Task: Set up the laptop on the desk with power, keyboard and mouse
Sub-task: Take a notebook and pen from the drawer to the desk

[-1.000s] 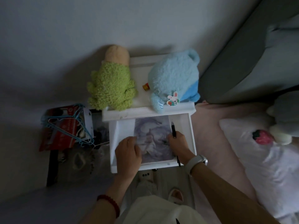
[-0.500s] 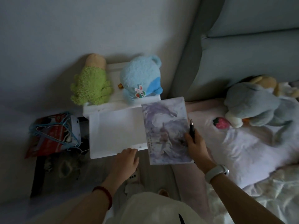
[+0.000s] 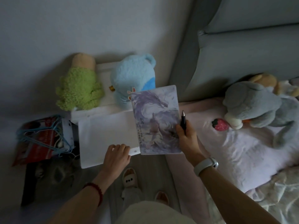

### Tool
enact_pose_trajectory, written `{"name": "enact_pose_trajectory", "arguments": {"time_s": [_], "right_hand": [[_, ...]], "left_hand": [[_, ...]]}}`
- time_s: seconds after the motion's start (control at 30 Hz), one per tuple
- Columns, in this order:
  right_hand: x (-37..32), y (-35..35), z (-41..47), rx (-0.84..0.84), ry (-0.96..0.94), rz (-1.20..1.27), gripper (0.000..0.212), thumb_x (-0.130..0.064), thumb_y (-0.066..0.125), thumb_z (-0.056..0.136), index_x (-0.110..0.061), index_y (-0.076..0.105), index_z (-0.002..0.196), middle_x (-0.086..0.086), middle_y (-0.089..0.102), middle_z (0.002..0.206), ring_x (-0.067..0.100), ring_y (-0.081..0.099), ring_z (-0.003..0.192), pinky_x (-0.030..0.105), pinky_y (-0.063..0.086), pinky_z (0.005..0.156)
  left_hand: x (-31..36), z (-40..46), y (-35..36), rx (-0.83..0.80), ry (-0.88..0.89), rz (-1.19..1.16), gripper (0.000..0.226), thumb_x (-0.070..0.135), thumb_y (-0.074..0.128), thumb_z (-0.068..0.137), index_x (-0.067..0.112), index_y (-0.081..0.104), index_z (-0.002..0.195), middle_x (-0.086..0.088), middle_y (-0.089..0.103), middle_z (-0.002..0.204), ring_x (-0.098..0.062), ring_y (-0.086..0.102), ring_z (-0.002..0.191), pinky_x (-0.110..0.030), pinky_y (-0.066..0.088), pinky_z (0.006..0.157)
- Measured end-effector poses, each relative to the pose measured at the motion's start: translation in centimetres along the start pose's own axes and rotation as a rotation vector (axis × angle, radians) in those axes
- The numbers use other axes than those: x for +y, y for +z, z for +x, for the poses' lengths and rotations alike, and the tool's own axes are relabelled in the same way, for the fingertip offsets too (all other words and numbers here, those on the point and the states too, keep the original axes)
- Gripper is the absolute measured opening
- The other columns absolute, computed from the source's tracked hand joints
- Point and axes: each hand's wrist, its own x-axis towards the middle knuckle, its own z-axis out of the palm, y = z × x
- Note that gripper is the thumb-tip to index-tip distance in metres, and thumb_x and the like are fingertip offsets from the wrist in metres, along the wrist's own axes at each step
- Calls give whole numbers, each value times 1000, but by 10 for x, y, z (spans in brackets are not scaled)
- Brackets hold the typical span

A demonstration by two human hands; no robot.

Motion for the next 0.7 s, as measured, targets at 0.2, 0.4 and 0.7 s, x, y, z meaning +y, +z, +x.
{"name": "enact_pose_trajectory", "arguments": {"time_s": [0.2, 0.4, 0.7], "right_hand": [[-14, 18, 22, 8, 2, 17, 11, -8, 46, 94, -12, 53, 101, 12, 61, 96, 27, 59, 93, 46, 49, 85], [-15, 30, 37, 37, 6, 11, 13, -6, 47, 94, -9, 55, 103, 15, 62, 97, 28, 59, 93, 52, 48, 86], [-10, 21, 33, 169, 45, -3, 10, -5, 47, 93, -4, 55, 98, 25, 62, 94, 26, 55, 85, 48, 48, 79]], "left_hand": [[-37, 48, -11, 159, 2, 78, 25, 15, 83, 53, 11, 65, 72, -6, 63, 70, -26, 62, 65, -34, 51, 67], [-62, 83, 0, 192, -119, 103, 63, 22, 79, 65, 4, 56, 121, -21, 49, 134, -37, 48, 122, -61, 29, 102], [-88, 113, 0, 183, -248, 41, 55, 33, 80, 62, 4, 56, 103, -16, 58, 102, -34, 53, 94, -52, 42, 86]]}}
